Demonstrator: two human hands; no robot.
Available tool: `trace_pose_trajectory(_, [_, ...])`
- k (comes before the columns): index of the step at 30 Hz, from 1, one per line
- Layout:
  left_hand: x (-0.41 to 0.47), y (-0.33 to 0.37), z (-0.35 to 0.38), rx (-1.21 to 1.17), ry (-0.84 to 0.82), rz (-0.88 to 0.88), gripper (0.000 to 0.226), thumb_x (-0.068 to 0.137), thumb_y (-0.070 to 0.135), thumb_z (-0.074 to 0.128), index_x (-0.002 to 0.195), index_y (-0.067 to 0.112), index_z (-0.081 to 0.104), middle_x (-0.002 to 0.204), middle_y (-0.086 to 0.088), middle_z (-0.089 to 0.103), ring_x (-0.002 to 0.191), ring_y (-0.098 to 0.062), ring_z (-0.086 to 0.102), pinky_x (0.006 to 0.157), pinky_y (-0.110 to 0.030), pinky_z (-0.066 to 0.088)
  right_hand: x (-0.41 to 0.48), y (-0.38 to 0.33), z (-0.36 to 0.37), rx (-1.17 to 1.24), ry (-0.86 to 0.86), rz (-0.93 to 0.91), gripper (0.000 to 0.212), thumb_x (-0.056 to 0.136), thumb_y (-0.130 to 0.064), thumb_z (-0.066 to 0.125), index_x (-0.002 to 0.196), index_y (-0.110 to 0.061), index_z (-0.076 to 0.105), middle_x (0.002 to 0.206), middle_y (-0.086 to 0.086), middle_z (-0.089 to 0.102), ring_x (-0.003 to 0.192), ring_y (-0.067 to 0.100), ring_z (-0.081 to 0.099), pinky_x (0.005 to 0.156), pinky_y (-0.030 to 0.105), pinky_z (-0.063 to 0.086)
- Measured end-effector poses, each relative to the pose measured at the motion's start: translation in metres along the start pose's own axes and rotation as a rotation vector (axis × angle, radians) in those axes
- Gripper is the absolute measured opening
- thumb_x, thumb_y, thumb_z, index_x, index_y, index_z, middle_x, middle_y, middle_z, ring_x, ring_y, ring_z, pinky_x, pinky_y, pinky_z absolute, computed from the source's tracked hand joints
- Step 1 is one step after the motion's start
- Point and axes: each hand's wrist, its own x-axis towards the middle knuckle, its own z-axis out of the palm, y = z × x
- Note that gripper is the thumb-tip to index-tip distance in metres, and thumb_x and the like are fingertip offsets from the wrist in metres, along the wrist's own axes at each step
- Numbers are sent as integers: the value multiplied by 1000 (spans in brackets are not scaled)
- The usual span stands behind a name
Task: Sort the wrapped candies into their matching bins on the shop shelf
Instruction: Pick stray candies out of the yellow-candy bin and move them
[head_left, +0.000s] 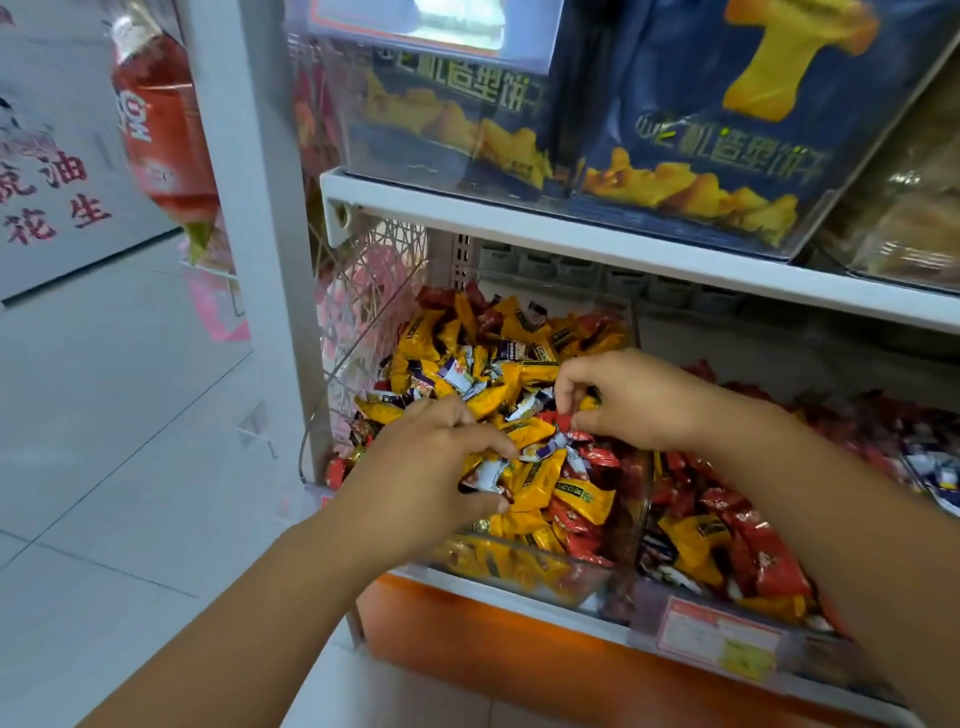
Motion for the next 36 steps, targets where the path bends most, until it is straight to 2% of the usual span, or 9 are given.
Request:
trace_pose_trajectory(3, [2, -5, 0, 3, 49, -26, 47, 79, 51, 71, 123, 46, 59, 99, 14, 40, 97, -7, 35, 87, -27, 37, 5, -4, 1, -112, -125, 13, 45, 88, -25, 68, 127, -36, 51, 113, -17, 60, 100, 7, 49, 74, 23, 41])
trace_pose_trajectory(6, [2, -9, -1, -17, 102, -50, 48, 79, 47, 72, 125, 47, 58, 99, 14, 41, 97, -7, 35, 88, -29, 39, 8, -11, 1, -255, -186, 35, 59, 85, -36, 70, 136, -45, 43, 122, -16, 56, 110, 11, 40, 88, 33, 43])
trace_pose_trajectory(10, [4, -9, -1, 23, 149, -60, 53, 80, 46, 72, 130, 45, 55, 101, 11, 42, 100, -11, 40, 86, -32, 42, 5, -11, 2, -243, -148, 41, 50, 82, -41, 72, 128, -43, 52, 113, -10, 53, 108, 14, 46, 86, 32, 44])
trace_pose_trajectory(14, [9, -13, -2, 47, 212, -104, 48, 81, 41, 73, 127, 41, 60, 104, 7, 48, 103, -16, 47, 86, -36, 47, -1, -5, 7, -78, -40, 43, 22, 83, -46, 69, 104, -49, 62, 92, -15, 38, 95, 14, 46, 76, 30, 40])
trace_pose_trajectory(20, [14, -13, -2, 50, 197, -149, 46, 84, 42, 70, 128, 42, 58, 108, 9, 47, 108, -12, 44, 83, -28, 44, -6, -2, 10, 46, 56, 23, 14, 85, -46, 66, 99, -47, 64, 95, -8, 41, 93, 12, 44, 80, 30, 41])
trace_pose_trajectory(24, [13, -13, -3, -21, 229, -95, 59, 74, 38, 80, 128, 37, 58, 107, 7, 47, 105, -15, 46, 88, -36, 47, -11, -3, 9, 158, 109, -3, 9, 88, -42, 64, 87, -50, 60, 101, -7, 48, 94, 10, 47, 84, 32, 43])
trace_pose_trajectory(27, [9, -10, -7, -83, 237, 9, 41, 68, 42, 83, 105, 39, 66, 107, 10, 47, 104, -14, 42, 87, -34, 41, -15, -5, 13, 195, 163, -35, 10, 87, -43, 63, 84, -51, 59, 114, -9, 58, 100, 8, 49, 87, 34, 44])
trace_pose_trajectory(30, [6, -8, -11, -43, 132, 51, 13, 73, 44, 79, 83, 44, 72, 111, 16, 46, 104, -11, 36, 91, -38, 39, -27, -9, 17, 293, 262, -68, 12, 88, -34, 63, 84, -45, 61, 117, -18, 62, 102, 4, 52, 89, 33, 45])
trace_pose_trajectory(36, [2, -4, -13, 175, -153, -59, 37, 78, 61, 65, 114, 52, 63, 144, 19, 29, 124, -11, 18, 106, -36, 21, -53, -13, 14, 508, 423, -72, 8, 91, -24, 61, 87, -31, 61, 94, -9, 67, 80, 17, 66, 75, 45, 56])
